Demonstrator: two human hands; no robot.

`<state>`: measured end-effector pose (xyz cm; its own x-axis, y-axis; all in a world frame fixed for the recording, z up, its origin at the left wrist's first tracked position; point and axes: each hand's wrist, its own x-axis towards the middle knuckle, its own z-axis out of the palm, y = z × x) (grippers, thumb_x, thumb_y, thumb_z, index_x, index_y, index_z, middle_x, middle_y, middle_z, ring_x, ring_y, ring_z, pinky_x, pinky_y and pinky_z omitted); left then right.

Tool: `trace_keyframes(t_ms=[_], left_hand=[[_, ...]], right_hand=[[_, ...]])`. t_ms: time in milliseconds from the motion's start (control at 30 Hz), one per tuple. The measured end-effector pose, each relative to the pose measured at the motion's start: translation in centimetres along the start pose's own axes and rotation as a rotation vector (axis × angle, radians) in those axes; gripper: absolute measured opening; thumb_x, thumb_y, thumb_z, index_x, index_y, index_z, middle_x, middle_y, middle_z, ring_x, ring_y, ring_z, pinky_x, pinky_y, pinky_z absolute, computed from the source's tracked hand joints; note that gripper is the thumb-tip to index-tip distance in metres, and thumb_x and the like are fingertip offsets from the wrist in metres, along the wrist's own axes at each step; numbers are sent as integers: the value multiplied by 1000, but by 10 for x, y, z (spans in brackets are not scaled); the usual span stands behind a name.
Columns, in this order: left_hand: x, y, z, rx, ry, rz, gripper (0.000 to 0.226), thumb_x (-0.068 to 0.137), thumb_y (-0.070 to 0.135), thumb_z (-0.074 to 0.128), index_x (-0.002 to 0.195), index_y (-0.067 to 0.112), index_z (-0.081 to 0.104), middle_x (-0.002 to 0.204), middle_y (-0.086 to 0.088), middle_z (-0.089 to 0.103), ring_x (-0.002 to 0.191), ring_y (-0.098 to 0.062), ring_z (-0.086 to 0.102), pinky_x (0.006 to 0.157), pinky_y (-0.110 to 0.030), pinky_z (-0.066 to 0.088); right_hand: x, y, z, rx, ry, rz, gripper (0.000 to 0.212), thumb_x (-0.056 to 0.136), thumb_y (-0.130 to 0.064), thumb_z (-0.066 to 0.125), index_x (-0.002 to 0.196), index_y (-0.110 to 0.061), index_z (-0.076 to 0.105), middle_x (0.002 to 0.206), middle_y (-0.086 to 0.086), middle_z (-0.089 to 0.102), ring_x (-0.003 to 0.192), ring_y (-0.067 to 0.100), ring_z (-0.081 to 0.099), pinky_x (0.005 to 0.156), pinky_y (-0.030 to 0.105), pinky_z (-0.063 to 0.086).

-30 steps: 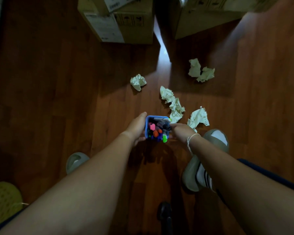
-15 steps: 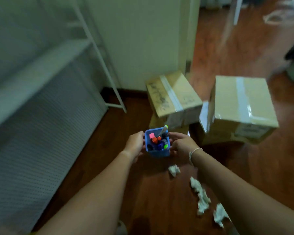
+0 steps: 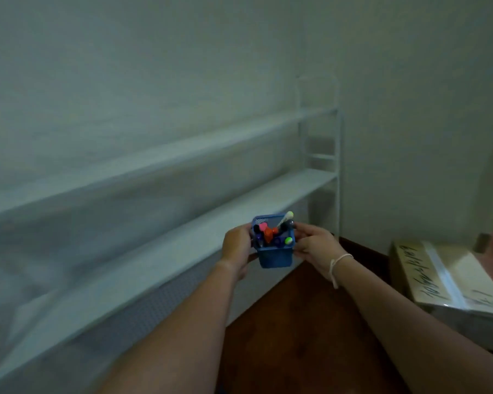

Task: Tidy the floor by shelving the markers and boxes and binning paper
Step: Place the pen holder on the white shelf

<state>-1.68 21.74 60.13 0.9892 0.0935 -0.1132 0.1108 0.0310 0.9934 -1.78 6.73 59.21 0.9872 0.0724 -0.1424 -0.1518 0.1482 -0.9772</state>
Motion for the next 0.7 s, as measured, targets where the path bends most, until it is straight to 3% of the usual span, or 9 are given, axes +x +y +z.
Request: trace_keyframes(t_ms=[133, 233, 367, 500, 600, 700], left_hand=[[-20, 22, -77, -2, 113, 34, 33, 88, 6, 40, 90, 16, 71, 86, -7, 67, 84, -18, 59, 65, -29, 48], [-34, 28, -133, -18, 234, 28, 33, 86, 4, 41, 79, 19, 69, 76, -4, 65, 76, -15, 56, 64, -28, 49], [-53, 25, -201, -51, 353, 15, 33, 87, 5, 41, 80, 22, 69, 77, -2, 65, 76, -16, 56, 62, -29, 47], [-65, 19, -259, -75, 469, 3, 33, 87, 5, 41, 84, 22, 69, 84, -5, 66, 77, -16, 57, 63, -29, 48], [-69, 15, -296, -91, 530, -5, 33, 87, 4, 42, 83, 21, 69, 87, -6, 67, 77, -16, 58, 62, -30, 48], [-70, 11, -328, -102, 566, -8, 32, 88, 3, 42, 98, 15, 70, 94, -9, 67, 83, -21, 60, 61, -30, 49]], right_hand=[[-6, -7, 81, 26, -178, -30, 53, 84, 22, 36, 129, -2, 49, 120, 21, 59, 111, 32, 56, 83, 32, 49], [-6, -1, 138, 37, -251, -51, 49, 84, 19, 42, 128, -1, 51, 120, 20, 59, 107, 30, 58, 83, 33, 49], [-9, 10, 209, 22, -335, -59, 45, 86, 14, 47, 127, -2, 52, 110, 11, 59, 87, 16, 60, 63, 21, 53], [-13, 26, 270, -7, -417, -47, 46, 86, 14, 46, 129, -2, 51, 109, 8, 57, 87, 15, 58, 53, 14, 52], [-14, 36, 309, -46, -446, -45, 50, 86, 17, 41, 129, -5, 52, 112, 6, 55, 95, 18, 56, 68, 19, 54], [-13, 47, 344, -66, -485, -18, 56, 85, 19, 35, 131, -8, 51, 113, 6, 54, 103, 24, 54, 94, 36, 48]])
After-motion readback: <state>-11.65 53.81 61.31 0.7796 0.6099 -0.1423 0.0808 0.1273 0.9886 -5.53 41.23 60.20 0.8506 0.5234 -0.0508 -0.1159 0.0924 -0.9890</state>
